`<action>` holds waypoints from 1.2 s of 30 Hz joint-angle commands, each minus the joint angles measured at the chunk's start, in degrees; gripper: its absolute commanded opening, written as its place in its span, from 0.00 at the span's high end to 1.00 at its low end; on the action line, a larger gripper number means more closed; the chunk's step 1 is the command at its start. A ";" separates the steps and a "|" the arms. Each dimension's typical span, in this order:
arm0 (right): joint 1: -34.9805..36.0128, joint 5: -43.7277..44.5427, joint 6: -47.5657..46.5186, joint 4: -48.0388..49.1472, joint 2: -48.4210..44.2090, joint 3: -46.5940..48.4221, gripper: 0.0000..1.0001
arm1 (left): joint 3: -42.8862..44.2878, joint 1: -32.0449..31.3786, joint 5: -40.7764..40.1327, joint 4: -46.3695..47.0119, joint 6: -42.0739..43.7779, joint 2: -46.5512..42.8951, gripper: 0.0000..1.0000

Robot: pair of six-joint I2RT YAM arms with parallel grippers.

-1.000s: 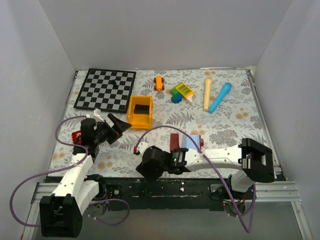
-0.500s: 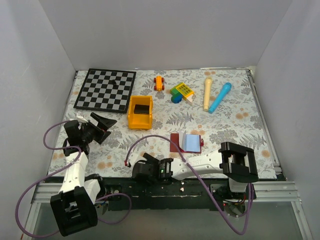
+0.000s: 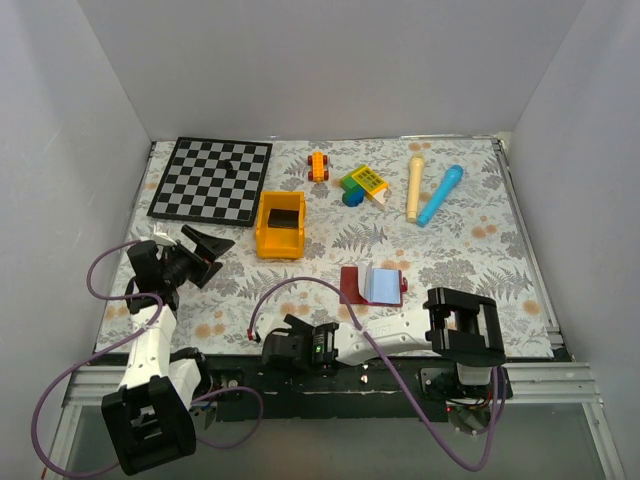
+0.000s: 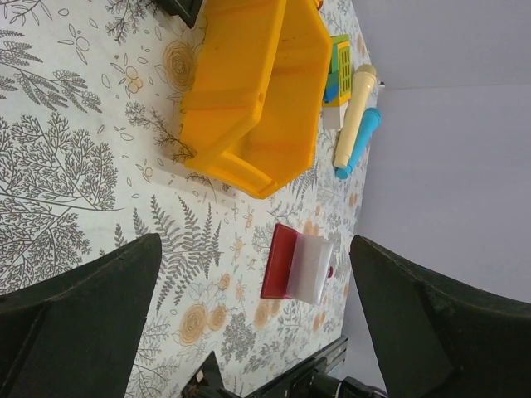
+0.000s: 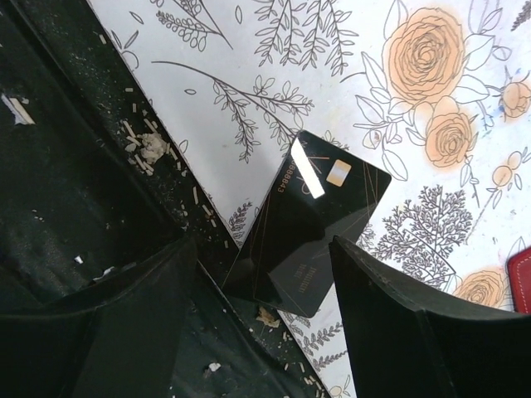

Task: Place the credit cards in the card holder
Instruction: Pick up the credit card at the corner of the board.

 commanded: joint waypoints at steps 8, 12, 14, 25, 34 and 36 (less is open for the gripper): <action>0.14 -0.02 1.68 -1.87 2.60 2.20 0.37 | -0.96 0.19 1.30 2.04 0.11 0.19 0.02; 0.14 -0.73 2.64 -1.52 1.73 1.15 0.46 | -0.44 0.28 2.00 2.40 0.55 1.42 0.02; 0.14 -0.99 2.99 -1.17 1.02 0.44 0.50 | -0.26 0.28 2.09 2.40 0.72 1.77 0.02; 0.14 -0.46 4.23 -1.96 -4.33 -1.32 0.66 | -0.96 0.19 2.18 2.57 0.37 1.16 0.02; 0.14 3.05 4.67 -4.16 -6.45 -0.71 0.78 | -1.49 0.28 2.18 3.45 -0.07 1.34 0.02; 0.14 3.84 4.93 -4.86 -6.36 -0.35 0.82 | -1.40 0.19 2.18 3.63 -0.15 1.60 0.02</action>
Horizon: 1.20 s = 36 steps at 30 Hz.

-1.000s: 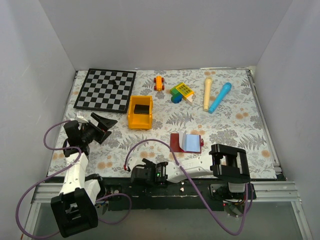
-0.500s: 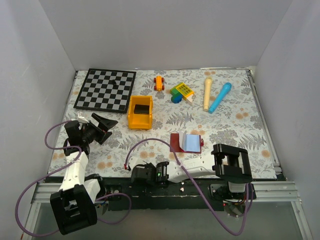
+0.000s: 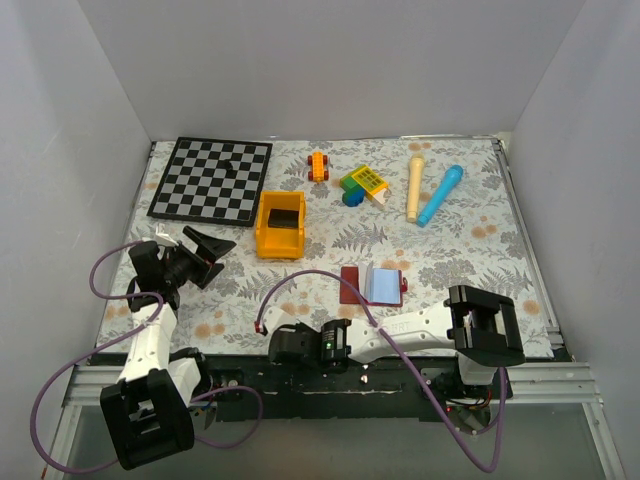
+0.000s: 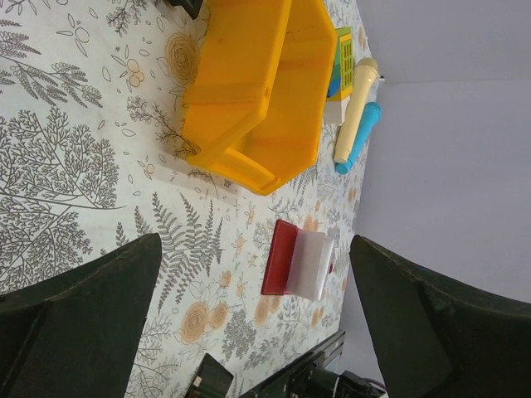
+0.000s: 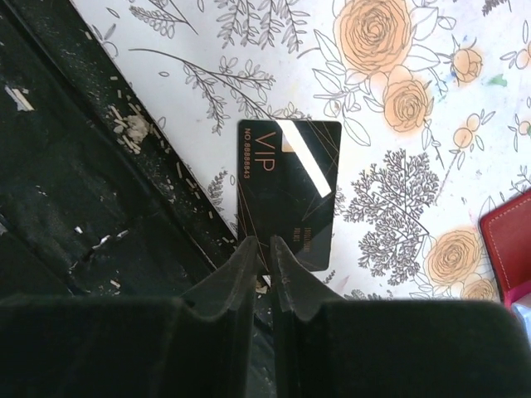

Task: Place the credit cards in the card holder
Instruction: Pick up the credit card at the corner of the board.

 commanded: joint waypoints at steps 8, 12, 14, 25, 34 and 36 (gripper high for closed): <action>0.18 2.23 0.23 -1.25 -0.57 1.11 0.25 | -1.32 0.19 1.18 2.17 -0.02 -0.43 0.02; 0.18 0.38 -1.88 -0.46 0.66 1.81 0.13 | -1.84 0.19 1.44 2.34 -0.11 -0.61 0.02; 0.27 -0.06 -2.85 -0.20 1.37 2.34 0.12 | -1.85 0.19 1.53 2.34 -0.11 -0.70 0.02; 0.09 -2.08 -5.22 2.88 6.99 3.66 0.19 | -1.85 0.19 1.62 2.43 -0.11 -0.61 0.02; 0.18 1.87 -4.08 1.03 7.70 4.37 0.23 | -2.02 0.19 1.70 3.04 -0.20 -0.17 0.02; 0.09 2.57 -3.73 1.03 7.35 4.10 0.24 | -2.20 0.19 1.79 3.13 -0.20 -0.17 0.02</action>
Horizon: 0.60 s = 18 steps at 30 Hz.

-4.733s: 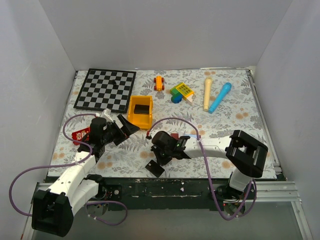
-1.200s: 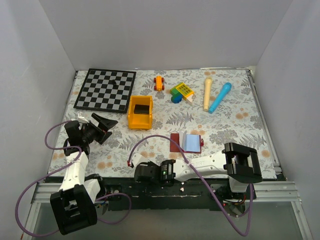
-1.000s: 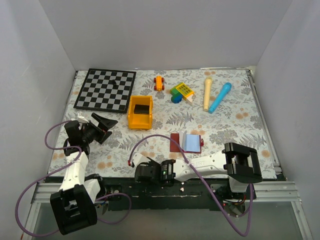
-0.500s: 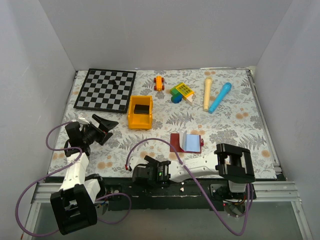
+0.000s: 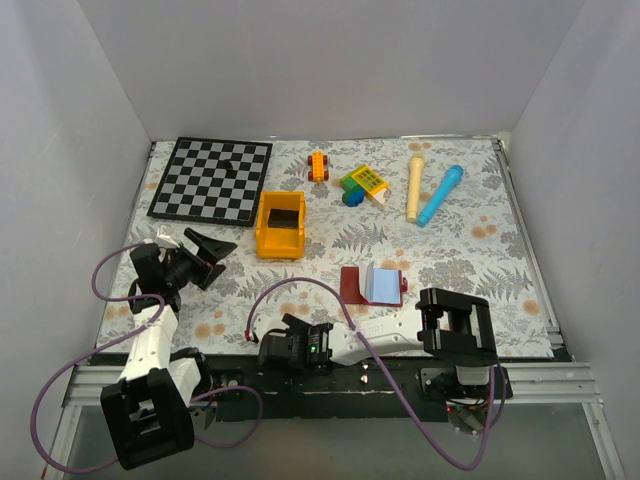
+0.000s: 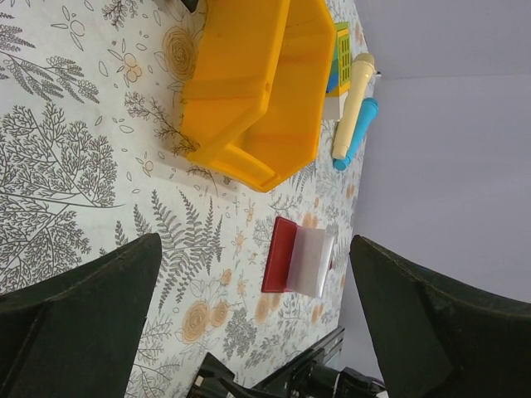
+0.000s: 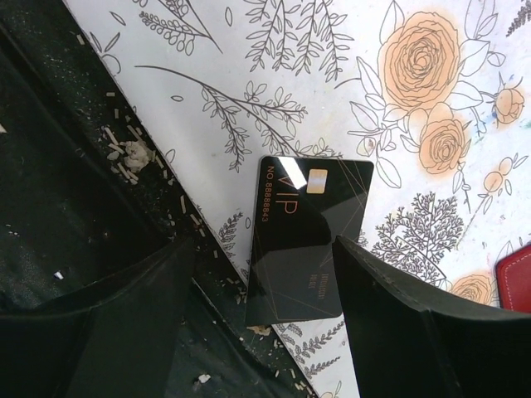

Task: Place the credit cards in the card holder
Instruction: Pick up the credit card at the corner of the board.

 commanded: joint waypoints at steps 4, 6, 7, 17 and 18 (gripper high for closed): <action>-0.10 3.03 1.45 -1.26 0.07 1.28 0.24 | -0.89 0.28 1.00 1.19 0.19 0.01 0.02; -0.28 3.74 1.45 -1.62 0.33 1.28 0.24 | -0.97 0.19 1.01 1.36 0.02 -0.17 0.02; -0.37 3.83 1.54 -1.70 0.33 1.20 0.24 | -1.06 0.19 1.09 1.36 0.02 -0.17 0.02; -2.83 0.76 1.63 -0.12 -0.37 -1.70 0.17 | -1.24 0.19 1.18 1.36 0.02 0.53 0.02; -3.00 0.49 1.54 0.14 -0.46 -1.97 0.17 | -1.24 0.19 1.18 1.36 0.02 0.53 0.02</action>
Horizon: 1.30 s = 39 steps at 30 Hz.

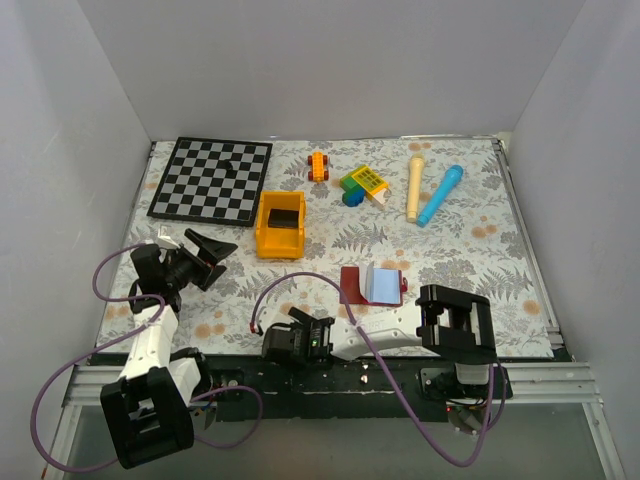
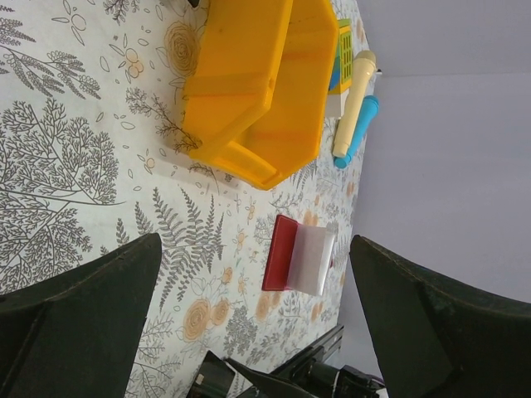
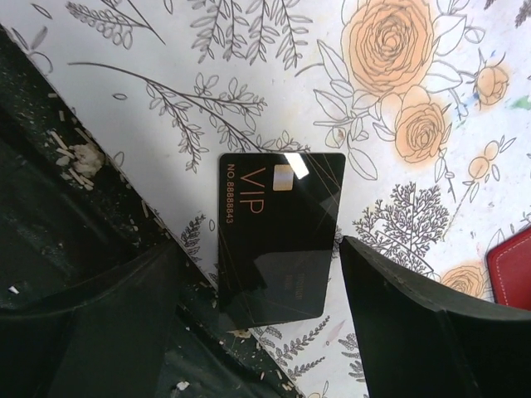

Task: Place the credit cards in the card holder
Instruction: Pick up the credit card at the corner of the board.

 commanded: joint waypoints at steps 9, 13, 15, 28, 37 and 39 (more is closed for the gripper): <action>-1.50 -3.15 0.05 1.45 -1.03 -2.08 0.37 | -1.15 0.19 1.01 0.86 -0.03 0.64 0.02; -1.50 -2.72 0.67 0.93 -1.82 -2.34 0.49 | -1.15 0.19 0.92 2.62 -0.03 0.64 0.02; -1.50 -2.63 0.93 0.58 -2.08 -2.34 0.52 | -1.06 0.28 1.01 2.62 -0.03 0.91 0.02; -2.20 -1.66 0.41 0.05 -6.39 -2.87 0.65 | -1.33 0.19 1.18 3.32 -0.29 1.17 0.02; -3.61 -1.13 -0.12 -0.30 -9.29 -3.40 0.77 | -1.50 0.28 1.27 3.23 -0.29 1.17 0.02; -3.96 -1.04 -0.21 -0.30 -9.82 -3.57 0.80 | -1.59 0.28 1.27 3.32 -0.38 1.17 0.02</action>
